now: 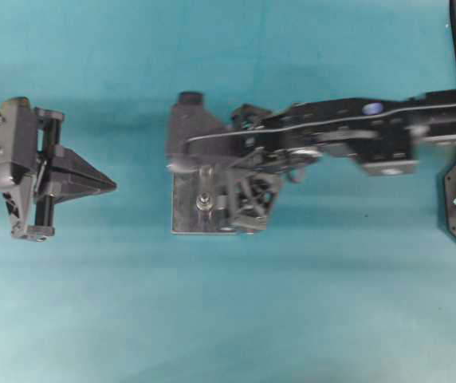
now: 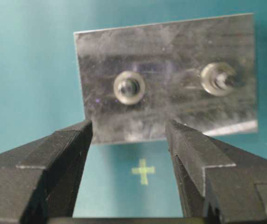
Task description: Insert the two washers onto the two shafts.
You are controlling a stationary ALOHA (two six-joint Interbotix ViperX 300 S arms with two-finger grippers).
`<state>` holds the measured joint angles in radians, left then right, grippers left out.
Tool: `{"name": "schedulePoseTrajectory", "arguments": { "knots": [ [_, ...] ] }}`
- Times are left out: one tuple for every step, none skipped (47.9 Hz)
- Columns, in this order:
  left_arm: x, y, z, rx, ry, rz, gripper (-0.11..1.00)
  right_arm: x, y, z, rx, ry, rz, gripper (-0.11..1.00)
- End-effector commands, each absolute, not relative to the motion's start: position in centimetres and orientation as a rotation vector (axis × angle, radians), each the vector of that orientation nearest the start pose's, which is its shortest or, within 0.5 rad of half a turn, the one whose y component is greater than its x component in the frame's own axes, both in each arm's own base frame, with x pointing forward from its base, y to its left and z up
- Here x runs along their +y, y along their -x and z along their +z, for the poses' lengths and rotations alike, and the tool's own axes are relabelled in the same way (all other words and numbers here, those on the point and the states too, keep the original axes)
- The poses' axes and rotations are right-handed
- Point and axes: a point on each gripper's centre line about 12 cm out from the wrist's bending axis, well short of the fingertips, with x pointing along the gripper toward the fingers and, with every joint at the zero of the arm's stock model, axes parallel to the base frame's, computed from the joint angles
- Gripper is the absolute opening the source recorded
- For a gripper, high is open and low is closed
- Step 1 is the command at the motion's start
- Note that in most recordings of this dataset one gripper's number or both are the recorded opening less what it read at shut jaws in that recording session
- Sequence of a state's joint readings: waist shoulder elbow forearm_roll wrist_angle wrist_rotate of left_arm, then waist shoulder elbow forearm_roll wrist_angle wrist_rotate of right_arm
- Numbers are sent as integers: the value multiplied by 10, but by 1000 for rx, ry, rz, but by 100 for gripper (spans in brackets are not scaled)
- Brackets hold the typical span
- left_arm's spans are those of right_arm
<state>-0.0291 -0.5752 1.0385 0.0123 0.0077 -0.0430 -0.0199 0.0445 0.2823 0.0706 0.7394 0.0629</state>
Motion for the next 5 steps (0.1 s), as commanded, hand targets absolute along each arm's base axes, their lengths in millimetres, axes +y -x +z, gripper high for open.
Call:
{"name": "schedulePoseTrajectory", "arguments": {
  "knots": [
    [-8, -261, 232, 439, 20, -24, 0, -7, -406, 252, 954, -151, -48, 66],
    [-8, -260, 233, 438, 20, -24, 0, -7, -404, 254, 938, -151, -48, 66],
    [-8, -260, 232, 439, 19, -26, 0, -7, -403, 254, 926, -151, -48, 65],
    [-8, -259, 232, 438, 20, -26, 0, -7, -401, 255, 915, -151, -49, 65],
    [-8, -259, 232, 439, 20, -24, 0, -8, -399, 255, 906, -152, -50, 65]
  ]
}}
